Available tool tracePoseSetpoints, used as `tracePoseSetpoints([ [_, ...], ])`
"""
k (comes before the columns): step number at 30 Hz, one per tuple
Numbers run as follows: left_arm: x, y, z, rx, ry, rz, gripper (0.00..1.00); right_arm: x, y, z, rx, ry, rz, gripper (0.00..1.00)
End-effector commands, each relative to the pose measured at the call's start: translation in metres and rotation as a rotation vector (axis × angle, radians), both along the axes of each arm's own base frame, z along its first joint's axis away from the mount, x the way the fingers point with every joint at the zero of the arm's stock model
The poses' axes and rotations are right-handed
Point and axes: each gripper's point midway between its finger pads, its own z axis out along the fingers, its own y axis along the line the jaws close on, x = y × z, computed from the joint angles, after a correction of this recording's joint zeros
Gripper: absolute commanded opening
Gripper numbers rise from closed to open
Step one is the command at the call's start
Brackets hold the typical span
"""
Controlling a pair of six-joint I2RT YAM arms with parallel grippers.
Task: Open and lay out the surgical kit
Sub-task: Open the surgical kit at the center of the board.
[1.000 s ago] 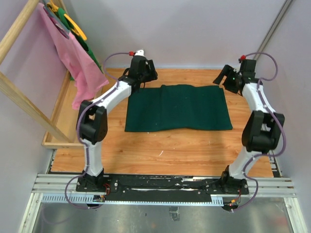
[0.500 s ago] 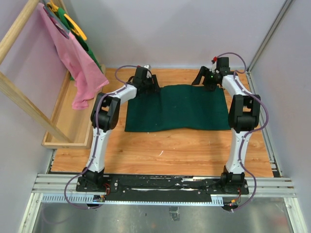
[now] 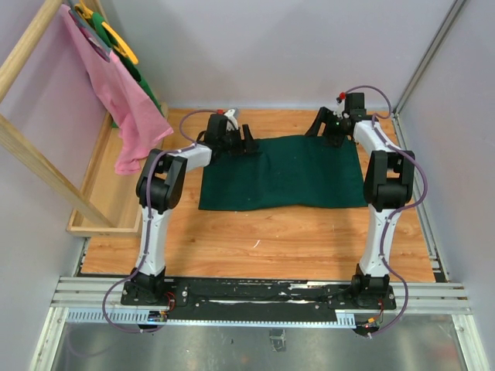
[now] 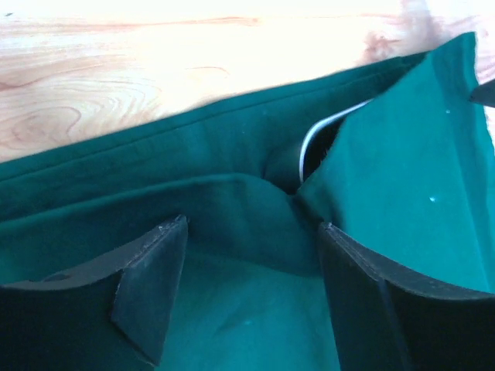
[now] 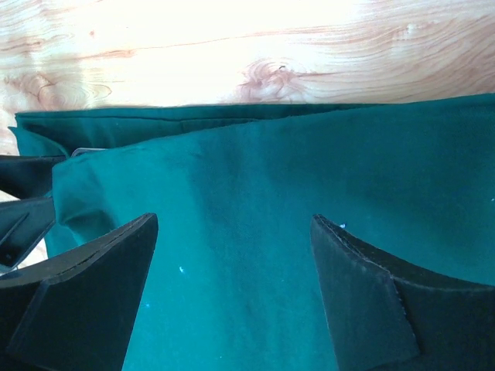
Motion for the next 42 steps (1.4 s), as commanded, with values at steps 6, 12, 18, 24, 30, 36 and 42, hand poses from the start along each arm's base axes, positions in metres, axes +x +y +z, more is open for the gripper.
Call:
tracePoseSetpoints([
  [6,-0.016,-0.022,0.058,-0.169,-0.102,-0.135,0.76,0.002,0.006,-0.016,0.034,0.017,0.036,0.81],
  [12,-0.017,-0.032,0.051,-0.205,-0.082,-0.173,0.76,0.003,0.015,-0.030,0.028,0.054,0.061,0.81],
  [18,-0.019,-0.037,0.042,-0.203,-0.067,-0.180,0.76,0.001,0.027,-0.045,0.014,0.082,0.092,0.81],
  [24,-0.025,-0.045,0.031,-0.195,-0.049,-0.194,0.55,-0.001,0.043,-0.048,0.016,0.080,0.132,0.69],
  [30,-0.028,-0.043,0.035,-0.191,-0.052,-0.190,0.13,-0.003,0.043,-0.040,0.013,0.062,0.127,0.46],
  [36,-0.028,-0.037,0.066,-0.176,-0.104,-0.168,0.09,-0.004,0.041,-0.009,0.003,-0.002,0.112,0.31],
  [42,-0.034,-0.034,0.090,-0.184,-0.134,-0.166,0.08,-0.009,0.041,0.011,0.005,-0.039,0.113,0.23],
])
